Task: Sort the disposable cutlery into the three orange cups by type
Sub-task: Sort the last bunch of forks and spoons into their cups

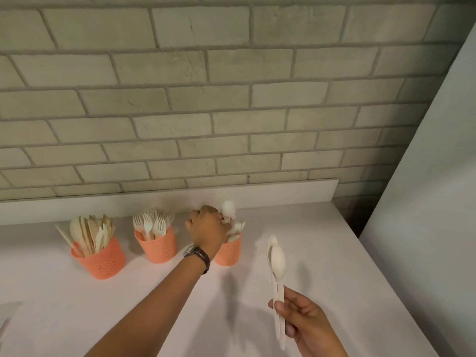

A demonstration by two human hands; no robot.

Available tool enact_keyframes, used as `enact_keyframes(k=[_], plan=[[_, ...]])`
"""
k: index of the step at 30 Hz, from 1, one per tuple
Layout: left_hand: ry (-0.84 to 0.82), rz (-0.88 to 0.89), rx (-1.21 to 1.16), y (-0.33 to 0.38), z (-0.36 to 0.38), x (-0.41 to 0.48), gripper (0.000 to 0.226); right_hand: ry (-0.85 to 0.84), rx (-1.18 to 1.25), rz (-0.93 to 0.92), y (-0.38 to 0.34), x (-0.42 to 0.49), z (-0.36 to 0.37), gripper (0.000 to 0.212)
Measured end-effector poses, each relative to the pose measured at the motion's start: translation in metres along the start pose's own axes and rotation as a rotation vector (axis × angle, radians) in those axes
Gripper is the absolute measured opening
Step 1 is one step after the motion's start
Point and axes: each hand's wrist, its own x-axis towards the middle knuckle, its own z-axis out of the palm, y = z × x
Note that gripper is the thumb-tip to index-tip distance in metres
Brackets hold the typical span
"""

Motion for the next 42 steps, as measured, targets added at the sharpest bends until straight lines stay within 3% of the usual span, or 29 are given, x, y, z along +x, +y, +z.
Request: enact_keyframes(k=[3,9,13,17,24,29,39,42], plan=[[0.028,0.027,-0.001,0.002,0.008,-0.001,0.015,-0.004,-0.117,-0.017,-0.004,0.004,-0.001,0.067],[-0.108,-0.01,0.092,-0.009,0.012,-0.005,0.026,0.055,-0.205,-0.002,-0.016,0.013,0.008,0.016],[-0.114,0.006,-0.015,-0.015,0.0,-0.008,0.04,0.102,-0.269,-0.018,-0.024,0.023,0.015,0.006],[-0.089,0.018,-0.317,-0.03,-0.017,-0.024,0.063,0.201,-0.456,-0.103,-0.03,0.038,0.023,0.009],[0.028,-0.114,-0.665,-0.072,-0.055,-0.092,0.032,0.31,-0.451,-0.282,-0.06,0.071,0.062,0.019],[0.062,-0.189,-0.727,-0.099,-0.077,-0.114,0.033,0.414,-0.429,-0.423,-0.079,0.123,0.083,0.022],[0.086,-0.236,-0.801,-0.121,-0.085,-0.113,0.037,0.323,-1.034,-0.176,-0.04,0.172,0.101,0.008],[0.069,-0.231,-0.819,-0.122,-0.084,-0.114,0.043,0.253,-1.038,-0.141,-0.048,0.174,0.107,0.034]])
